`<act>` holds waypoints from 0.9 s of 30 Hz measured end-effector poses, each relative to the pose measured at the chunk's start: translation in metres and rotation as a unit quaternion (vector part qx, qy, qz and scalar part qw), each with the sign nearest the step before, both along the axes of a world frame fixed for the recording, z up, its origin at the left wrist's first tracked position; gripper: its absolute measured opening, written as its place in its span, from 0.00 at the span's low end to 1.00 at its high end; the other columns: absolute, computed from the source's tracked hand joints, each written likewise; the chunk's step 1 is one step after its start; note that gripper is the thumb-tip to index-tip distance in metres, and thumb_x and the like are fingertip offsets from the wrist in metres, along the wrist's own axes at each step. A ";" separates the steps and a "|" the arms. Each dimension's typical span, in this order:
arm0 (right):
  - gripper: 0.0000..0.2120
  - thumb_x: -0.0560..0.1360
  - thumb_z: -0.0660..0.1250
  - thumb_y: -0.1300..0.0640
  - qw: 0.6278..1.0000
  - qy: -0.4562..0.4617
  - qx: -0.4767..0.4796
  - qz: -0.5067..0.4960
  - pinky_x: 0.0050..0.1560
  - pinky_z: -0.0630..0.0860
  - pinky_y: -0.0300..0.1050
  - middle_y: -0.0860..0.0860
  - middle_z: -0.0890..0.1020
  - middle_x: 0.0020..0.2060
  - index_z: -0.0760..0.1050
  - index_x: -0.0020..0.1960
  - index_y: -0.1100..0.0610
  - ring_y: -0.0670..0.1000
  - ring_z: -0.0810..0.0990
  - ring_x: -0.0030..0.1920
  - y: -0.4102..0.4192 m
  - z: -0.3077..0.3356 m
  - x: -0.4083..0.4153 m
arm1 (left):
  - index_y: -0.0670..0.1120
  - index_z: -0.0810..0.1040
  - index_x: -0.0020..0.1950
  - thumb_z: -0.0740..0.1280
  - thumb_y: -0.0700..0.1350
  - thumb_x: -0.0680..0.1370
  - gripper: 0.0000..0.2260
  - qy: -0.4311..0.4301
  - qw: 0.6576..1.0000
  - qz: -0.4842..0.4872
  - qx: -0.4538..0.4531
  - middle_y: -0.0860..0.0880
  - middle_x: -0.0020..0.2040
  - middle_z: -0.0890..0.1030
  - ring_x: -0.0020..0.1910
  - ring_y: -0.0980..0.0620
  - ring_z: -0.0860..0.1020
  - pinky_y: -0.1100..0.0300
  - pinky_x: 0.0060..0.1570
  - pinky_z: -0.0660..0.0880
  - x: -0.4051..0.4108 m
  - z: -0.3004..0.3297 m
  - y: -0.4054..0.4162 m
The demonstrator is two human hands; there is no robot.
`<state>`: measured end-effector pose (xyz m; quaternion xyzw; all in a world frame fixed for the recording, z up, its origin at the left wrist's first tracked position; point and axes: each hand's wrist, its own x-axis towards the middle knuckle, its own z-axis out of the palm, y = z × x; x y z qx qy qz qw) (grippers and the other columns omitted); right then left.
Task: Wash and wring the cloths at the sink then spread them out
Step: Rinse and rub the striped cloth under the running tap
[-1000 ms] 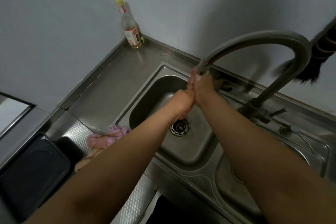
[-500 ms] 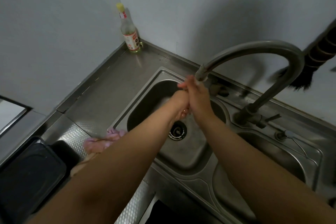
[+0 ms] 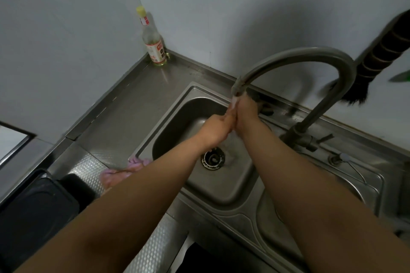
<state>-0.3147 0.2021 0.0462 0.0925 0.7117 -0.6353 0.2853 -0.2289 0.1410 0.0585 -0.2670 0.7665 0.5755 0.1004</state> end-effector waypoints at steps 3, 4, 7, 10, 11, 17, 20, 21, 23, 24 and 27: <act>0.15 0.77 0.65 0.49 0.991 0.074 0.081 0.075 0.39 0.75 0.43 0.49 0.79 0.29 0.77 0.35 0.55 0.50 0.79 0.37 0.039 -0.014 0.000 | 0.48 0.73 0.34 0.51 0.58 0.83 0.24 0.000 0.999 -0.048 0.018 0.54 0.22 0.67 0.18 0.59 0.64 0.64 0.24 0.62 0.009 -0.004 -0.005; 0.15 0.77 0.65 0.46 0.982 0.096 0.118 0.109 0.45 0.76 0.45 0.50 0.81 0.33 0.79 0.38 0.56 0.51 0.80 0.41 0.056 -0.027 0.000 | 0.47 0.74 0.36 0.49 0.59 0.83 0.25 -0.011 0.997 -0.060 0.037 0.53 0.23 0.67 0.18 0.58 0.64 0.65 0.22 0.61 0.013 -0.006 -0.005; 0.21 0.74 0.69 0.45 0.982 0.075 0.158 0.073 0.59 0.75 0.50 0.52 0.81 0.52 0.77 0.58 0.60 0.54 0.79 0.55 0.106 -0.050 0.010 | 0.47 0.75 0.40 0.46 0.58 0.84 0.25 -0.037 0.993 -0.109 0.020 0.50 0.27 0.71 0.24 0.55 0.68 0.67 0.23 0.64 0.016 -0.009 0.011; 0.31 0.69 0.74 0.50 0.983 0.046 0.137 -0.115 0.60 0.76 0.53 0.59 0.79 0.58 0.68 0.66 0.63 0.58 0.78 0.58 0.140 -0.054 0.016 | 0.47 0.76 0.49 0.49 0.55 0.84 0.20 -0.045 0.979 -0.196 -0.028 0.47 0.37 0.78 0.36 0.52 0.75 0.62 0.38 0.72 0.005 -0.011 0.039; 0.33 0.69 0.74 0.53 0.979 0.034 0.109 -0.170 0.58 0.76 0.52 0.58 0.78 0.58 0.65 0.68 0.64 0.58 0.79 0.57 0.150 -0.054 0.013 | 0.48 0.76 0.48 0.50 0.54 0.84 0.18 -0.047 0.973 -0.225 -0.028 0.48 0.40 0.80 0.38 0.52 0.76 0.60 0.41 0.72 0.001 -0.012 0.047; 0.39 0.72 0.71 0.56 0.972 -0.030 -0.025 -0.232 0.44 0.82 0.55 0.63 0.77 0.60 0.52 0.75 0.49 0.58 0.83 0.46 0.183 -0.043 -0.012 | 0.48 0.75 0.49 0.57 0.49 0.84 0.10 -0.043 0.962 -0.269 0.019 0.48 0.48 0.82 0.46 0.52 0.78 0.60 0.44 0.75 -0.011 -0.006 0.074; 0.36 0.75 0.68 0.60 0.979 -0.020 -0.027 -0.200 0.37 0.82 0.48 0.60 0.77 0.59 0.52 0.76 0.49 0.55 0.83 0.43 0.185 -0.034 -0.004 | 0.44 0.75 0.56 0.62 0.43 0.82 0.06 -0.054 0.960 -0.272 0.040 0.45 0.50 0.80 0.48 0.50 0.79 0.59 0.47 0.77 -0.011 -0.004 0.075; 0.37 0.75 0.68 0.60 0.983 -0.015 -0.019 -0.183 0.37 0.82 0.46 0.59 0.76 0.60 0.51 0.76 0.49 0.54 0.82 0.43 0.185 -0.033 -0.002 | 0.44 0.74 0.56 0.63 0.41 0.81 0.06 -0.062 0.956 -0.283 0.048 0.44 0.51 0.80 0.48 0.50 0.79 0.57 0.49 0.78 -0.010 -0.004 0.075; 0.39 0.74 0.70 0.58 0.990 -0.008 0.011 -0.139 0.43 0.82 0.48 0.58 0.74 0.62 0.50 0.77 0.50 0.56 0.81 0.49 0.186 -0.029 0.003 | 0.45 0.74 0.52 0.65 0.37 0.79 0.05 -0.085 0.951 -0.289 0.064 0.45 0.49 0.80 0.46 0.50 0.80 0.52 0.54 0.78 -0.007 -0.005 0.073; 0.38 0.74 0.71 0.55 0.993 -0.004 0.034 -0.112 0.48 0.80 0.50 0.57 0.74 0.61 0.52 0.76 0.52 0.57 0.80 0.52 0.185 -0.023 0.005 | 0.46 0.74 0.48 0.65 0.35 0.78 0.06 -0.098 0.950 -0.287 0.074 0.45 0.46 0.79 0.43 0.51 0.80 0.52 0.53 0.78 -0.005 -0.004 0.072; 0.30 0.73 0.70 0.46 0.987 0.048 0.129 0.085 0.57 0.77 0.52 0.54 0.77 0.59 0.67 0.70 0.54 0.58 0.78 0.58 0.174 0.001 0.010 | 0.43 0.75 0.47 0.63 0.32 0.77 0.07 -0.145 0.935 -0.323 0.010 0.45 0.42 0.77 0.39 0.50 0.79 0.63 0.40 0.77 0.001 0.004 0.062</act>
